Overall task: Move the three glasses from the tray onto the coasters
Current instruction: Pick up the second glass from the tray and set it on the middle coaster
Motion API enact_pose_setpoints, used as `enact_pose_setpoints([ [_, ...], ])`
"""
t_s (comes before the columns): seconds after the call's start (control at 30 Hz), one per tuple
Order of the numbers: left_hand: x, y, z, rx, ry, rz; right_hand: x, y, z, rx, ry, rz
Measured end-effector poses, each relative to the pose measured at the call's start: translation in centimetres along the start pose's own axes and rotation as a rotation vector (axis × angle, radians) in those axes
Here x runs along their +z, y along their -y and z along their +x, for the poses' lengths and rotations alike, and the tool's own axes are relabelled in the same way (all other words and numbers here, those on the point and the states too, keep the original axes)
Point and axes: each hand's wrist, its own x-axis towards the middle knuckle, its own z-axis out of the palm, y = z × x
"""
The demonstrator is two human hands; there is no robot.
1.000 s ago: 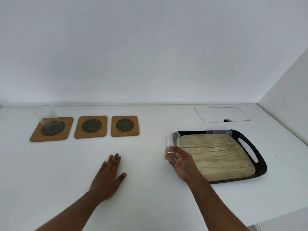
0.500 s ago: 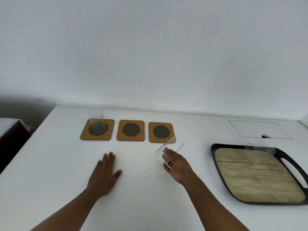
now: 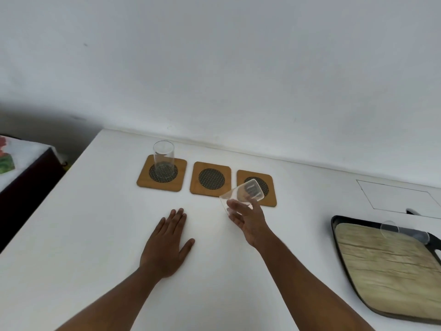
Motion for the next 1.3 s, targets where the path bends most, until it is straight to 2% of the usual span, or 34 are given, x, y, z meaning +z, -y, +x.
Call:
enact_pose_setpoints([
  [0.17, -0.1, -0.1, 0.1, -0.006, 0.002, 0.000, 2.4, 0.2, 3.6, -0.189, -0.037, -0.231],
  [0.33, -0.1, -0.2, 0.1, -0.009, -0.001, -0.007, 4.5, 0.3, 7.1, -0.390, -0.217, -0.672],
  [0.47, -0.1, -0.1, 0.2, -0.015, -0.003, -0.022, 5.9, 0.5, 9.1, -0.485, -0.228, -0.812],
  [0.57, -0.2, -0.2, 0.1, -0.016, -0.001, -0.025, 6.7, 0.4, 10.0, -0.527, -0.215, -0.863],
  [0.77, -0.4, -0.4, 0.2, -0.024, 0.006, -0.028, 7.5, 0.4, 11.1, -0.482, -0.233, -0.914],
  [1.3, -0.6, -0.6, 0.2, -0.034, 0.009, -0.042, 7.3, -1.3, 12.0, -0.483, -0.242, -0.869],
])
